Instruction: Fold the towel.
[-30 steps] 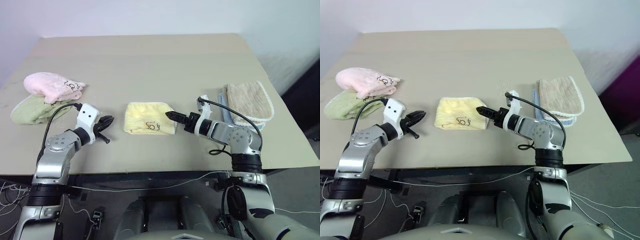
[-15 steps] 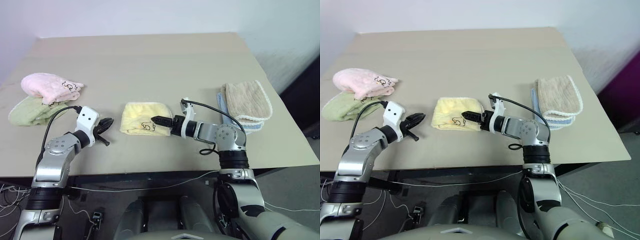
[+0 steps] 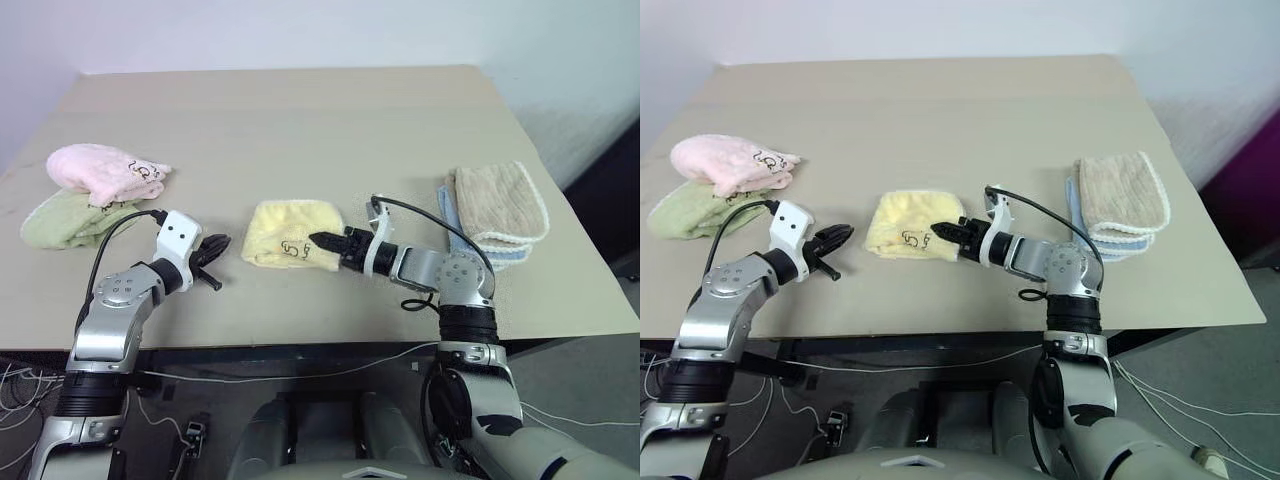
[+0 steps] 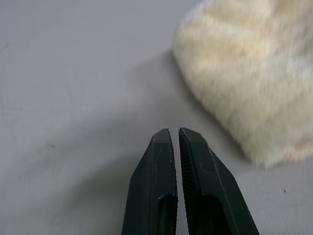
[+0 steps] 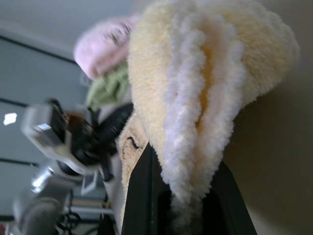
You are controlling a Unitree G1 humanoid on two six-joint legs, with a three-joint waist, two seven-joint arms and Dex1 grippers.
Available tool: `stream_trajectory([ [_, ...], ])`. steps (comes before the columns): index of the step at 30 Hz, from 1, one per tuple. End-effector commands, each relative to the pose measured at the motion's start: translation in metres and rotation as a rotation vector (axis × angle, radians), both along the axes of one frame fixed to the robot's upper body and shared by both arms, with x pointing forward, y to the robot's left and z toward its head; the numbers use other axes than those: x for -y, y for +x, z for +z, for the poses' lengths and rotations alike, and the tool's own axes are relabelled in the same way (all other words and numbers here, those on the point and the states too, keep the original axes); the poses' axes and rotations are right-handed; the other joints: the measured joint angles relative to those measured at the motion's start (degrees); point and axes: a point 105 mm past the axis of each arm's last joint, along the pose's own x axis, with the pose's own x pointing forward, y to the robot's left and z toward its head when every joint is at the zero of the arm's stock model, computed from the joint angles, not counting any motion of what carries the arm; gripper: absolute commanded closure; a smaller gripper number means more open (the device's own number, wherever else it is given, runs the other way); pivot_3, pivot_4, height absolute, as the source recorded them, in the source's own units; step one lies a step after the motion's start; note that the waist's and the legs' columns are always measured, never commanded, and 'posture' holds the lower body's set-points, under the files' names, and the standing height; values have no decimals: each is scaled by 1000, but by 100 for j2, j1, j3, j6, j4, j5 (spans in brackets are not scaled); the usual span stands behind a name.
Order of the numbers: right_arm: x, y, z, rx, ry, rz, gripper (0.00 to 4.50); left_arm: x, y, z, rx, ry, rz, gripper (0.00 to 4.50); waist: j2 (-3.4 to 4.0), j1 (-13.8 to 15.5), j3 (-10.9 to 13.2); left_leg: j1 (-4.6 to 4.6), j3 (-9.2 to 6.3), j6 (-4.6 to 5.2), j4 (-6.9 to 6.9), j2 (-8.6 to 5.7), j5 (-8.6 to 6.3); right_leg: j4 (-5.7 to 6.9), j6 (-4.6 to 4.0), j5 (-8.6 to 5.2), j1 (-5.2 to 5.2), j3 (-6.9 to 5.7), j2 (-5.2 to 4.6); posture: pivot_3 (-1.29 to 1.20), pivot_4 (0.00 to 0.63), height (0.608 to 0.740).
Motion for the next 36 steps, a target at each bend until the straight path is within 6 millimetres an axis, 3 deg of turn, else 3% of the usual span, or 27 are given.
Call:
stream_trajectory([
  [1, 51, 19, 67, 207, 101, -232, 4475, 1, -1, 9, 42, 2, -9, 4204, 3, 40, 2, 0, 0, 0, 1, 0, 0, 0, 0, 0, 0, 0, 0, 0, 150, 740],
  [5, 113, 25, 105, 299, 119, -487, 4475, 6, -1, 4, 27, -6, -21, 4204, 7, 127, 5, -5, 0, 0, 5, -10, 0, -5, 1, 0, 2, -2, -10, 0, 150, 740],
  [8, 156, 23, 114, 313, 74, -673, 4475, 17, 1, 0, 19, -14, -52, 4204, 7, 181, 5, -5, 0, 0, 4, -8, 0, -8, 1, 0, 3, -3, -9, 0, 150, 740],
  [11, 195, 12, 113, 288, 41, -847, 4475, 28, 5, -1, 15, -29, -81, 4204, 7, 188, 5, -5, 1, 1, 4, -7, 0, -5, 1, 0, 3, -2, -7, 0, 150, 740],
  [18, 251, -28, 81, 196, -24, -1150, 4475, 47, 9, -8, -5, -42, -138, 4204, 8, 197, 5, -5, 7, 2, 4, -5, 1, -5, 1, 0, 4, 3, -6, 0, 150, 740],
  [25, 256, -44, 57, 91, 98, -1233, 4475, 56, 11, -8, -9, -40, -173, 4204, 10, 172, 5, 0, 10, 3, 9, 1, 1, 1, 1, 0, 9, 5, 4, 0, 150, 740],
  [35, 235, -44, 42, -13, 197, -1210, 4475, 63, 12, -10, -20, -44, -194, 4204, 11, 186, 5, 0, 9, 3, 12, -1, 1, -2, 1, 0, 13, 4, 7, 0, 150, 740],
  [36, 236, -44, 42, -19, 206, -1212, 3918, 63, 12, -11, -21, -44, -195, 4204, 11, 186, 5, 0, 9, 3, 12, -1, 1, -2, 1, 0, 13, 3, 7, 0, 150, 740],
])
